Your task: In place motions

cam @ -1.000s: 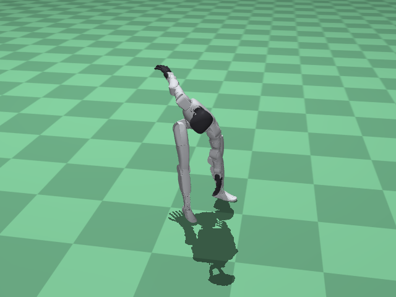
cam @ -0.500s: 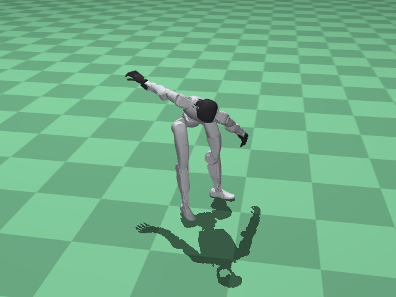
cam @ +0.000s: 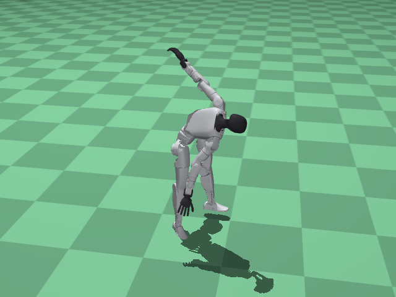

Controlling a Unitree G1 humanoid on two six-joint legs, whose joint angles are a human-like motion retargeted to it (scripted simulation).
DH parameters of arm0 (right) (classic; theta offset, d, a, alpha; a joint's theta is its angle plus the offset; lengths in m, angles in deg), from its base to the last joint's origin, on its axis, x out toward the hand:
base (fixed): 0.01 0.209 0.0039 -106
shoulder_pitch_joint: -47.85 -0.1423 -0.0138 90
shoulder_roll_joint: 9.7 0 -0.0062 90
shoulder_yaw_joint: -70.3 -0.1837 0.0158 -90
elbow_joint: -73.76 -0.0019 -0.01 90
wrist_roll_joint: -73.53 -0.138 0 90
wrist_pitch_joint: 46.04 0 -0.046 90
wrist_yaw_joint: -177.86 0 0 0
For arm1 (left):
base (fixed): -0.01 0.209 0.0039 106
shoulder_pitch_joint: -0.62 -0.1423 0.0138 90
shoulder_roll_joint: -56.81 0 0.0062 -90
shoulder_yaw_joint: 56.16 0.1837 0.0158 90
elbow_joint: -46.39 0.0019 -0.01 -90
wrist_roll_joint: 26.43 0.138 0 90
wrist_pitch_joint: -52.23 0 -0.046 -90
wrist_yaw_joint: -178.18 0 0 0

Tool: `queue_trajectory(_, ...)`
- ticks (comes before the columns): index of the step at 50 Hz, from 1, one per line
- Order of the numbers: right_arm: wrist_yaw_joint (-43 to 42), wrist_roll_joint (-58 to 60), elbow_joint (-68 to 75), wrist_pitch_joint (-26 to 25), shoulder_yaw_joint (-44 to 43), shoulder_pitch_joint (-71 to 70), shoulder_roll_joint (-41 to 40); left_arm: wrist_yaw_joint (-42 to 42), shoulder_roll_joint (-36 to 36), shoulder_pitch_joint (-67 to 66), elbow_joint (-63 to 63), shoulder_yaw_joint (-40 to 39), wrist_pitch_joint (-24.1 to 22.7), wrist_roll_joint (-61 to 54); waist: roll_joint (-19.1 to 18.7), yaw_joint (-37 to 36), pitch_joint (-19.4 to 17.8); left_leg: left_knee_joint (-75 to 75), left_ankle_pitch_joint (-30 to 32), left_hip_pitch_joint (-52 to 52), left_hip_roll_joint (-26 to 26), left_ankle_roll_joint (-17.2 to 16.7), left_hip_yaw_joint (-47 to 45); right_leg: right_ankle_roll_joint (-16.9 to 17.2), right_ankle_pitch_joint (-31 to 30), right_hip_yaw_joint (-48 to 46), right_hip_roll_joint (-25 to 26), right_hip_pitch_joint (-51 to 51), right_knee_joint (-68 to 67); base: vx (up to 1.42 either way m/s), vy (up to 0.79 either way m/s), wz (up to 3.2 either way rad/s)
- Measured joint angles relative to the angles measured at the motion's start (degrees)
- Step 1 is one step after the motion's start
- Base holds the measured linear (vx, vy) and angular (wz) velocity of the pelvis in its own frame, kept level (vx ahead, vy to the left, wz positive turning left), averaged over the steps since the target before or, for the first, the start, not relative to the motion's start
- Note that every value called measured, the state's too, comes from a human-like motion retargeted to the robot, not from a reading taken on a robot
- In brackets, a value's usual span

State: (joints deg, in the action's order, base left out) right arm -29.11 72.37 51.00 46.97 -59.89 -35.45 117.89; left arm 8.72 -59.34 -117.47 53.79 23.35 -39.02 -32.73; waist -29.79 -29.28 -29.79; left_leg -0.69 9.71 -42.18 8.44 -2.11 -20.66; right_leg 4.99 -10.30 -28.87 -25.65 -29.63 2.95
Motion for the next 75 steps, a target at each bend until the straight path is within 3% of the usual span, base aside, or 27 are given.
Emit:
queue_trajectory(5,0.5,-3.7,2.2,-2.0,-8.0,-5.5,-1.1,-0.2,-4.7,13.9,-0.2,13.6,-1.2,10.3,0.0,-24.8,0.0,1.9,1.5,-8.1,1.7,-0.7,0.3,0.8,-1.0,1.5,-1.8,-9.2,-0.2,0.01,-0.73,0.80)
queue_trajectory(8,0.1,-5.8,2.9,-4.9,-9.1,-9.4,1.6,-2.3,-7.7,18.5,0.0,20.2,0.7,13.7,0.0,-33.2,0.0,2.6,1.8,-13.0,1.6,-0.9,0.3,0.8,-1.0,2.5,-1.4,-14.2,-0.1,0.02,-0.19,0.55)
queue_trajectory(12,11.0,-4.6,1.7,-9.9,-2.7,-19.3,4.2,0.4,-7.8,20.0,0.0,19.1,3.9,2.7,0.0,-35.2,0.0,2.9,2.2,-18.4,0.7,-1.0,1.6,0.4,-0.9,2.0,0.1,-18.9,0.0,0.10,-0.07,0.46)
queue_trajectory(15,20.6,0.0,0.6,-13.4,2.5,-26.3,3.2,4.4,-6.4,20.2,0.0,15.2,0.1,-9.4,0.0,-34.1,0.0,2.9,2.2,-20.0,0.2,-0.9,2.5,0.2,-0.9,1.2,1.0,-20.0,-0.1,0.10,-0.05,0.17)
queue_trajectory(18,18.9,1.5,-1.1,-12.8,5.4,-28.1,0.3,9.1,-4.8,22.8,0.0,16.7,-5.2,-18.1,0.0,-32.4,0.0,2.6,1.7,-19.4,-0.1,-0.4,3.2,-0.1,-1.7,0.5,1.2,-19.3,-0.7,0.03,-0.13,-0.10)
queue_trajectory(21,17.3,1.9,-2.6,-11.9,5.7,-25.2,-3.3,9.8,-3.3,27.0,0.0,22.8,-7.2,-17.6,0.0,-30.7,0.0,1.9,0.9,-16.6,0.2,0.6,3.8,0.9,-3.0,-0.2,0.7,-16.3,-1.7,-0.05,-0.17,-0.20)
queue_trajectory(24,18.5,2.9,-7.2,-9.9,3.1,-17.0,-8.4,3.0,-4.0,32.2,0.0,32.7,-6.0,-10.4,0.0,-28.1,0.0,1.0,-0.2,-11.4,1.0,1.6,5.0,1.5,-4.6,-2.3,0.1,-10.1,-2.0,0.04,-0.13,-0.17)
queue_trajectory(27,18.5,6.3,-12.2,-8.0,-0.5,-7.5,-14.3,-4.3,-4.9,37.5,0.0,42.0,-1.8,-2.6,0.0,-25.1,0.0,-0.3,-2.0,-5.3,1.6,2.9,6.2,1.5,-6.4,-5.0,0.2,-2.9,-2.7,0.16,-0.11,-0.27)
queue_trajectory(30,15.7,9.0,-15.0,-6.6,-2.8,1.0,-19.9,-5.5,-3.1,41.6,0.0,46.6,-0.6,-0.6,0.0,-20.4,0.0,-3.1,-4.7,1.0,1.0,3.9,7.3,0.7,-7.9,-7.3,1.0,4.3,-3.8,0.21,0.07,-0.47)
queue_trajectory(33,12.7,8.9,-15.2,-5.0,-3.8,5.5,-24.2,-5.0,0.7,42.3,-0.1,45.8,-1.5,-2.4,0.8,-14.8,0.0,-7.0,-8.2,6.3,-1.2,4.8,7.4,-0.8,-8.4,-8.5,2.8,9.9,-5.7,0.21,0.27,-0.84)
queue_trajectory(38,14.8,7.7,-16.3,-1.6,-1.1,6.2,-32.2,-6.8,4.8,36.5,-5.7,35.2,-0.2,-8.7,11.9,-5.4,0.0,-12.6,-14.3,12.6,-8.2,5.0,3.5,-4.9,-7.2,-7.7,6.3,11.7,-12.3,0.21,0.40,-1.50)
queue_trajectory(41,13.9,7.7,-16.4,1.2,1.5,6.2,-35.5,-8.9,6.9,34.2,-10.6,30.0,-0.7,-9.4,18.2,1.2,0.0,-15.0,-17.3,17.1,-11.2,4.4,1.5,-6.1,-2.3,-9.6,9.1,14.9,-14.6,0.17,0.47,-1.10)
queue_trajectory(46,9.7,6.3,-10.1,3.4,7.4,5.8,-37.2,-12.7,10.2,30.1,-18.8,23.9,0.7,-7.2,28.0,13.1,0.0,-17.3,-21.8,26.4,-11.8,3.6,0.0,-0.3,5.2,0.9,13.3,20.2,-15.1,0.24,0.47,-0.71)
queue_trajectory(48,10.1,5.1,-5.8,3.2,9.3,4.3,-37.3,-13.9,12.6,27.7,-23.8,18.6,2.5,-5.8,31.7,17.9,0.0,-15.9,-22.7,31.6,-10.6,3.4,-0.6,2.2,8.0,6.2,14.6,23.2,-13.3,0.37,0.56,-0.94)
queue_trajectory(50,11.7,3.5,-0.5,3.1,11.7,1.6,-36.5,-16.2,15.7,25.8,-28.8,11.6,4.0,-3.5,34.5,23.3,0.0,-12.9,-22.7,37.7,-9.8,3.1,-2.1,2.4,9.5,10.5,16.6,27.0,-10.9,0.43,0.60,-1.00)
queue_trajectory(52,14.2,2.6,5.7,3.4,13.4,-0.7,-35.6,-17.4,17.8,25.2,-32.0,6.4,3.3,-1.4,35.4,27.4,2.1,-9.3,-21.9,42.5,-9.7,2.9,-3.7,-0.8,7.9,13.5,18.9,30.1,-8.4,0.39,0.42,-0.90)
queue_trajectory(55,18.2,2.8,14.4,3.0,15.6,-1.1,-34.6,-15.7,19.1,25.4,-35.9,3.1,2.0,0.5,36.0,31.4,8.5,-4.4,-20.7,46.0,-8.7,2.9,-5.9,-0.9,6.4,14.4,20.0,32.3,-4.8,0.33,0.13,-0.50)
queue_trajectory(62,18.2,0.3,12.9,1.6,14.9,5.4,-41.1,-10.4,22.3,31.3,-36.5,12.0,2.2,0.8,35.2,32.2,20.7,-2.6,-20.3,46.3,-9.0,1.6,-6.6,-1.8,7.6,13.6,20.6,32.1,-3.7,0.24,-0.04,0.09)
queue_trajectory(66,24.7,-2.8,6.1,0.9,18.4,2.9,-46.0,-7.1,25.0,37.1,-36.0,16.7,3.7,-1.7,34.5,34.0,22.4,-2.9,-20.2,47.5,-10.1,0.8,-6.7,-3.1,8.8,12.8,21.5,33.6,-3.9,0.04,-0.01,0.05)
queue_trajectory(70,44.6,1.6,-6.0,-4.1,28.2,-0.1,-49.8,5.7,29.0,42.7,-39.7,16.7,5.3,0.2,32.9,37.1,25.0,-3.4,-20.5,47.6,-11.1,0.2,-6.7,-3.7,9.2,11.9,22.3,34.2,-3.5,0.00,0.02,0.03)
queue_trajectory(73,60.6,5.9,-16.8,-6.3,37.2,-1.4,-51.9,15.1,32.1,46.4,-44.1,18.0,3.7,-1.4,31.8,37.0,26.9,-3.7,-20.7,47.3,-11.5,-0.1,-6.5,-4.0,9.2,11.7,22.6,34.0,-3.4,-0.01,0.08,0.04)
queue_trajectory(75,67.0,7.0,-22.1,-6.4,42.1,-2.1,-52.7,18.0,33.0,48.1,-46.4,20.4,2.2,-2.6,31.5,36.3,28.0,-3.8,-20.7,47.4,-11.5,-0.2,-6.5,-4.1,9.2,11.6,22.6,34.0,-3.5,0.02,0.07,0.00)
